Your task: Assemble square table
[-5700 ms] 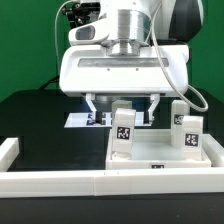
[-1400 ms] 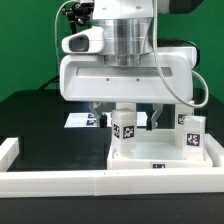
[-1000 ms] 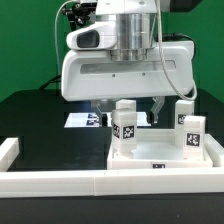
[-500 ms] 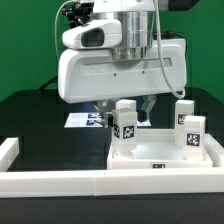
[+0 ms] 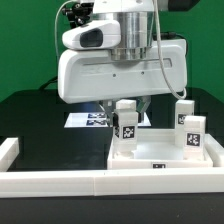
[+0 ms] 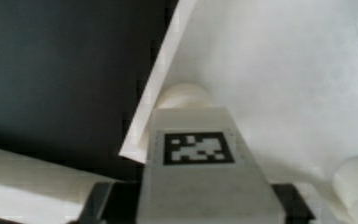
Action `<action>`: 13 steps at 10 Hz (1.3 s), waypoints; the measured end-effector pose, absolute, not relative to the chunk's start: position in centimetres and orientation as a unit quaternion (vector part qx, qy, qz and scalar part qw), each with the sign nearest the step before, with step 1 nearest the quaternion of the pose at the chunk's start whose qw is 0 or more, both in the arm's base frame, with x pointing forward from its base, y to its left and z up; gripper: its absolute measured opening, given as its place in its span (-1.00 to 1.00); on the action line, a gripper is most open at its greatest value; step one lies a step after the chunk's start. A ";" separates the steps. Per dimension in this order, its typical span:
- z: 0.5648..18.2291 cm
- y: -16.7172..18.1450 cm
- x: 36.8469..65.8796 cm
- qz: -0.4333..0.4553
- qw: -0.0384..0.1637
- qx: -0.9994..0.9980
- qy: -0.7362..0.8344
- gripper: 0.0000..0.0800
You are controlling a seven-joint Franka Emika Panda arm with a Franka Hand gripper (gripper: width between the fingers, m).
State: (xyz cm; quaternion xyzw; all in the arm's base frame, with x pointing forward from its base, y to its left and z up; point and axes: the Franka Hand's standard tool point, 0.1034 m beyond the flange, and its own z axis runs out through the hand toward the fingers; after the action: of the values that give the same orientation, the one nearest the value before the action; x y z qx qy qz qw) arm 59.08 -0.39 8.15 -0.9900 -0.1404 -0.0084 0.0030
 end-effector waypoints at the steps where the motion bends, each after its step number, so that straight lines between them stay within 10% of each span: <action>1: 8.1 -0.4 59.1 -0.008 0.004 -0.993 -0.114 -0.28; 13: 8.0 0.4 59.5 -0.013 0.024 -0.901 0.432 -0.27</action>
Offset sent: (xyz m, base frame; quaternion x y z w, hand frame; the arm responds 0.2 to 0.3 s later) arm -0.0077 0.0054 -0.0023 -0.0157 -0.0015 0.2117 0.9772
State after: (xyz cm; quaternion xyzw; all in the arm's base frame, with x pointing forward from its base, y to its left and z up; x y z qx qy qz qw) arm 59.46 0.41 7.97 -0.9013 0.4324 -0.0130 0.0236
